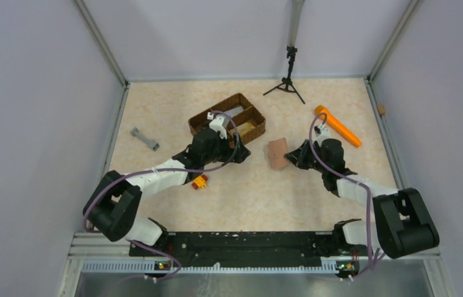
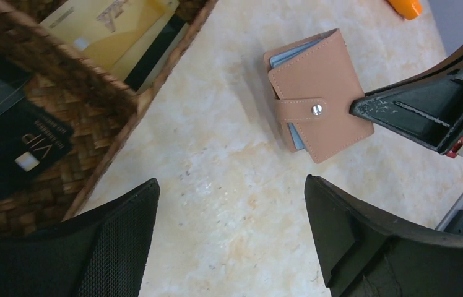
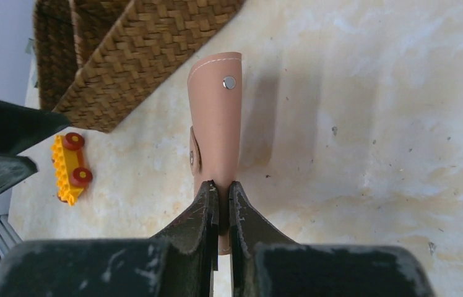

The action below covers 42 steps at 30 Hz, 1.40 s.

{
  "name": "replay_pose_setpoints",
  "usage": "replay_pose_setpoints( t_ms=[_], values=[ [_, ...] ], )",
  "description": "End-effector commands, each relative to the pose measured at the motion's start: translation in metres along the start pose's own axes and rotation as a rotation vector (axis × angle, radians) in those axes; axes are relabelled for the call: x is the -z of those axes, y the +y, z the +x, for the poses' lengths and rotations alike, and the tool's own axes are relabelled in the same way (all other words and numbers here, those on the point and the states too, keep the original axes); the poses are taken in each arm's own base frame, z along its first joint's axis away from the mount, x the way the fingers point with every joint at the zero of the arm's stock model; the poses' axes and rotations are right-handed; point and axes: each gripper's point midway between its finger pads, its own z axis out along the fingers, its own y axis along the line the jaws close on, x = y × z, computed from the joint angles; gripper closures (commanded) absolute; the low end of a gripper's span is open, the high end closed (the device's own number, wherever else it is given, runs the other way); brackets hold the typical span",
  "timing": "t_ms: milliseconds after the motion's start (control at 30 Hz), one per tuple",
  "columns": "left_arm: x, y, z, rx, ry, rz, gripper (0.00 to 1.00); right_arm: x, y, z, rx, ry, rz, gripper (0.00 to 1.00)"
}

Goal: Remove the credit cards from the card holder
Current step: Pick up the card holder from the center of the board.

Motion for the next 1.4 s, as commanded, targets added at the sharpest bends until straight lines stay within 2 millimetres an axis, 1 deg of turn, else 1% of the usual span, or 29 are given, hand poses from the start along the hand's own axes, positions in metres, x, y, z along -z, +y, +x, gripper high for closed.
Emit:
replay_pose_setpoints(
  t_ms=[0,100,200,267,400,567,633,733,867,1000,1067,1167,1233,1300,1367],
  values=[
    [-0.015,-0.033,-0.012,-0.002,-0.011,0.107,0.11,0.016,0.028,-0.032,0.093,-0.164,-0.088,1.00],
    [-0.026,-0.043,-0.006,0.017,0.038,0.153,0.11,0.018,0.038,-0.033,0.130,-0.183,-0.109,1.00],
    [-0.029,-0.055,0.003,0.006,0.066,0.222,0.11,0.019,0.050,-0.032,0.170,-0.202,-0.132,1.00],
    [-0.030,-0.055,0.009,-0.015,0.071,0.230,0.10,0.018,0.057,-0.032,0.196,-0.213,-0.141,1.00],
    [-0.029,-0.047,0.019,-0.048,0.095,0.206,0.09,0.015,0.065,-0.028,0.198,-0.215,-0.149,1.00],
    [-0.025,-0.051,0.020,-0.072,0.099,0.218,0.10,0.005,0.075,-0.019,0.219,-0.176,-0.156,1.00],
    [-0.025,-0.053,0.020,-0.073,0.101,0.225,0.12,0.003,0.078,-0.017,0.223,-0.171,-0.161,1.00],
    [-0.026,-0.059,0.025,-0.069,0.127,0.259,0.24,0.001,0.083,-0.014,0.240,-0.163,-0.166,1.00],
    [-0.029,-0.062,0.029,-0.069,0.149,0.268,0.34,0.000,0.085,-0.013,0.265,-0.163,-0.158,1.00],
    [-0.033,-0.064,0.034,-0.061,0.175,0.277,0.38,0.000,0.090,-0.012,0.279,-0.160,-0.171,1.00],
    [-0.036,-0.065,0.038,-0.058,0.191,0.278,0.37,0.000,0.093,-0.010,0.288,-0.158,-0.183,1.00],
    [-0.040,-0.060,0.038,-0.061,0.202,0.244,0.26,0.001,0.099,-0.008,0.300,-0.156,-0.212,1.00],
    [-0.043,-0.054,0.041,-0.060,0.216,0.211,0.22,0.001,0.105,-0.005,0.311,-0.153,-0.239,1.00],
    [-0.044,-0.053,0.042,-0.061,0.218,0.209,0.21,0.001,0.111,-0.002,0.323,-0.146,-0.259,1.00],
    [-0.045,-0.053,0.042,-0.061,0.220,0.204,0.23,0.002,0.116,0.001,0.334,-0.139,-0.283,1.00]
  ],
)
